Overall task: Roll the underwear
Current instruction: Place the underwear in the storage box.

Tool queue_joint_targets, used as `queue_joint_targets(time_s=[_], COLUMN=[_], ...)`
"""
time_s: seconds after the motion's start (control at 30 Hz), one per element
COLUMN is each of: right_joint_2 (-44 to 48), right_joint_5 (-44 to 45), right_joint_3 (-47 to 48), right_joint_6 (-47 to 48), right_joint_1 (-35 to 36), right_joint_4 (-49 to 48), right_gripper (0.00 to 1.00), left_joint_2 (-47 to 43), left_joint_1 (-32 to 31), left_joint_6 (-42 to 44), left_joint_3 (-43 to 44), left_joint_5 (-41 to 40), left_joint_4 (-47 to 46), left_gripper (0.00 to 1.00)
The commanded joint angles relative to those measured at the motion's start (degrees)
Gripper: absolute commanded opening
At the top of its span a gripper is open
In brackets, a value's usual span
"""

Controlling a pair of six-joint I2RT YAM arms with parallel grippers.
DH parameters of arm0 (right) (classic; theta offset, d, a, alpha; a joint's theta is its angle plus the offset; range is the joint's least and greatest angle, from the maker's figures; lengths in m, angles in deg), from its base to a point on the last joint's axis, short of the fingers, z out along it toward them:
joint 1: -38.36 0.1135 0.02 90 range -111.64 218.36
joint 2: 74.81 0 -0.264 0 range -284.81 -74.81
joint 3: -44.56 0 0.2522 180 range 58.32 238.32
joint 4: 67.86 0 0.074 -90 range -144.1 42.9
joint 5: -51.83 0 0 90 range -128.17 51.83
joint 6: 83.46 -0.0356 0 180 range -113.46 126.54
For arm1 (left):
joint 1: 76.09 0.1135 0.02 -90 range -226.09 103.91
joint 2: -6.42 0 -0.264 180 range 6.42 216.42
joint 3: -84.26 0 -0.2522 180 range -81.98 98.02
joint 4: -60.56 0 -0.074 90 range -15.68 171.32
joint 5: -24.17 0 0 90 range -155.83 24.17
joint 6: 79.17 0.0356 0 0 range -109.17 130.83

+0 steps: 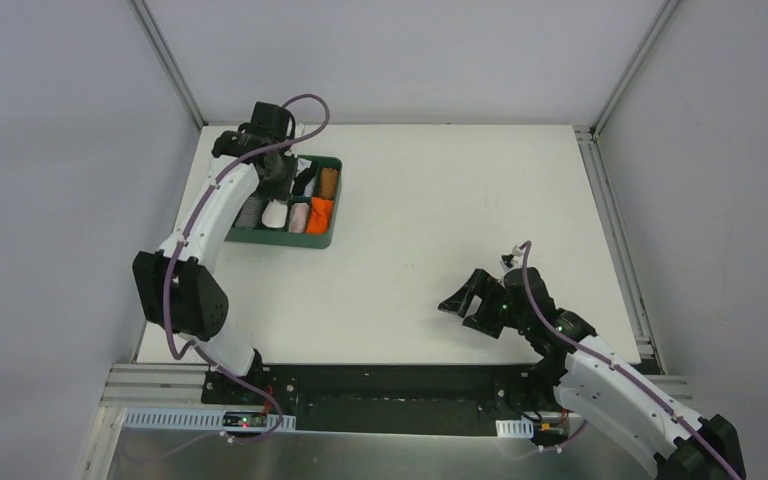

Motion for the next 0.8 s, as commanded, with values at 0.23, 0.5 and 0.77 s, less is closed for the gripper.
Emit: queue_joint_targets(time_s=[0.23, 0.5, 0.77], right_joint_2=[4.8, 5.1, 7.6], right_joint_5=[4.4, 5.2, 13.7], right_joint_3=[-0.2, 0.4, 8.8], right_joint_6=[6.1, 5.9, 8.5], right_joint_1=[-0.1, 0.0, -0.1], right_joint_4=[1.8, 2.1, 10.4], right_gripper=[0.88, 0.88, 0.88], left_joint_2=[17.3, 20.9, 24.7], left_joint_1=[4.9, 5.7, 6.8], left_joint_6=[-1.9, -3.0, -2.6], left_joint_3=[13.8, 11.1, 9.2], left_joint_5=[-3.3, -8.1, -8.7], left_joint_4=[2.7, 2.7, 0.8], left_gripper=[0.0, 0.0, 0.0])
